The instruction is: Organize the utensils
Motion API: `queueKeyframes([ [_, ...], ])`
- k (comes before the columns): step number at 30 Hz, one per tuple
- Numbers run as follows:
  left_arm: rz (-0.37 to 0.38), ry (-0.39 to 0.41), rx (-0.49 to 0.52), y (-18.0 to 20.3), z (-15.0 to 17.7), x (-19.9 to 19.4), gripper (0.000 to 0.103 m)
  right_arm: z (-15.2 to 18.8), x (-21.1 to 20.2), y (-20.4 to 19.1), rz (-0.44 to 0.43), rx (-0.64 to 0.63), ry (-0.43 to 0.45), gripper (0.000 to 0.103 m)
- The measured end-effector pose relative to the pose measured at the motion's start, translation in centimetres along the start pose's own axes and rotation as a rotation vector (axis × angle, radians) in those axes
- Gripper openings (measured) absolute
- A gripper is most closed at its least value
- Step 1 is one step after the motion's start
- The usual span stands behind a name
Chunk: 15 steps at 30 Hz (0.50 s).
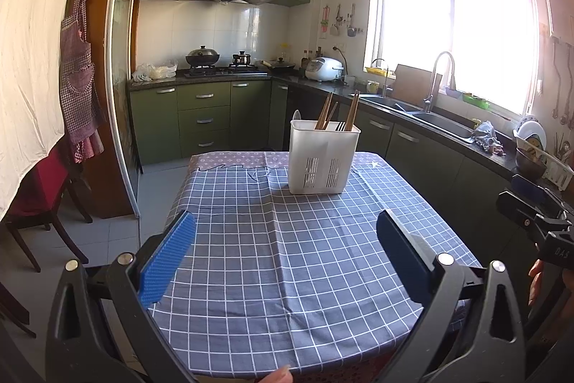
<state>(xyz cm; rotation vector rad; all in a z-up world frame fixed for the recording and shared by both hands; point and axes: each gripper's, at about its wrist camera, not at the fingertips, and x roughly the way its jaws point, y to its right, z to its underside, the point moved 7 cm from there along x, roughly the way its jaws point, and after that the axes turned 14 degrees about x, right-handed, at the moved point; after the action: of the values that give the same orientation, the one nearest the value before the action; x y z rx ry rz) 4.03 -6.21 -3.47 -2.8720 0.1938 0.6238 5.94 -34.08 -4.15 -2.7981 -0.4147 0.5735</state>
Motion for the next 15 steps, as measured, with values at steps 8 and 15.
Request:
queueKeyframes([
  [8,0.002,-0.005,-0.002,-0.12,0.08,0.07,0.096,0.2,0.3,0.11,-0.002,0.002,-0.006,0.098],
  [15,0.0,-0.008,0.0,-0.15,0.26,0.16,0.096,0.31,0.41,0.1,-0.008,0.003,-0.011,0.098],
])
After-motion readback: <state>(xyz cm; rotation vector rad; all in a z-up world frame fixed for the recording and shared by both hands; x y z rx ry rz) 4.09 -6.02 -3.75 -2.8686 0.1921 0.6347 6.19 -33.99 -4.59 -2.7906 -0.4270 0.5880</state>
